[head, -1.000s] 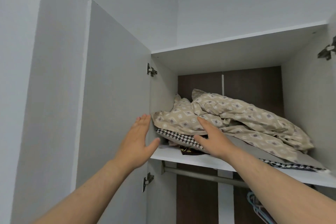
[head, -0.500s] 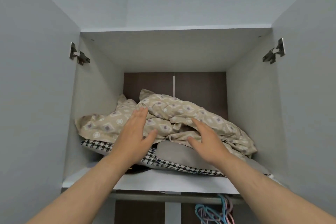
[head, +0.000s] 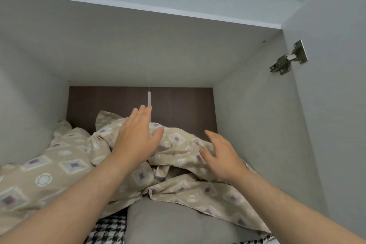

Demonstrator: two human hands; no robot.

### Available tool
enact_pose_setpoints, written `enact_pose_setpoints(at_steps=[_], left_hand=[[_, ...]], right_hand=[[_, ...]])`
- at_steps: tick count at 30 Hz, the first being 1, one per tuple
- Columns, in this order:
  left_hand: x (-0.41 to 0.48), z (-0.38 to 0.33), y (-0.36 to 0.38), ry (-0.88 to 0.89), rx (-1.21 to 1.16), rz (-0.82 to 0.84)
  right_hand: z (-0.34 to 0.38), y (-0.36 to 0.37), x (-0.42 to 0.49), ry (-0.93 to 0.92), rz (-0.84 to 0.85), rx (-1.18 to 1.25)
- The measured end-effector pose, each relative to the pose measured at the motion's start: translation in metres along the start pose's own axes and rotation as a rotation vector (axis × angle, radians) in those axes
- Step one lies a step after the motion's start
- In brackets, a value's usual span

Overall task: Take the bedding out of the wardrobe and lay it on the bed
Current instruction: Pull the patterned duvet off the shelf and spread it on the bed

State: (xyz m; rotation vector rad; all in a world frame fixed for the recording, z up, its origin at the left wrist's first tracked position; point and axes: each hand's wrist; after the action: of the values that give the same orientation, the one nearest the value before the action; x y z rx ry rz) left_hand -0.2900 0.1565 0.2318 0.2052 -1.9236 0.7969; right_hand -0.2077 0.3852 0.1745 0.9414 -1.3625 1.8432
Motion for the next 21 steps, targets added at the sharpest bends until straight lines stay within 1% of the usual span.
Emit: enact_pose_setpoints(at_steps=[5,7,9,12,14,16,18,21], left_hand=[[0.056,-0.011,0.033,-0.079,0.201,-0.051],[0.075,-0.008,0.047,-0.164,0.284,-0.001],[0.090,-0.004,0.060,-0.289,0.346,0.094],[0.107,0.000,0.080,-0.408,0.509,0.229],[0.116,0.003,0.090,-0.489,0.595,0.261],[0.126,0.012,0.097,-0.613,0.648,0.237],[0.131,0.024,0.101,-0.684,0.684,0.224],[0.137,0.049,0.110,-0.761,0.641,0.284]], right_hand=[[-0.048,-0.004,0.026,0.156,-0.057,-0.026],[-0.070,-0.001,0.037,0.245,-0.073,-0.037],[-0.094,0.005,0.048,0.344,-0.058,-0.082],[-0.130,0.020,0.062,0.528,0.032,-0.130],[-0.144,0.031,0.068,0.628,0.124,-0.095],[-0.153,0.044,0.074,0.658,0.247,-0.057],[-0.158,0.057,0.082,0.656,0.338,-0.041],[-0.163,0.072,0.090,0.655,0.413,-0.047]])
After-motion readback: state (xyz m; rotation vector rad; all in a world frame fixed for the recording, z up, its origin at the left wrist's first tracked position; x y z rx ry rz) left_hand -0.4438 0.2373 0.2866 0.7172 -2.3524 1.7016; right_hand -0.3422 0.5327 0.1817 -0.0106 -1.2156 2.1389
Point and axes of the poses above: each hand's wrist, its own x-axis towards the middle knuckle, its own y-axis out of the palm, z = x × y, and after that the axes turned 10 degrees about -y, right-handed
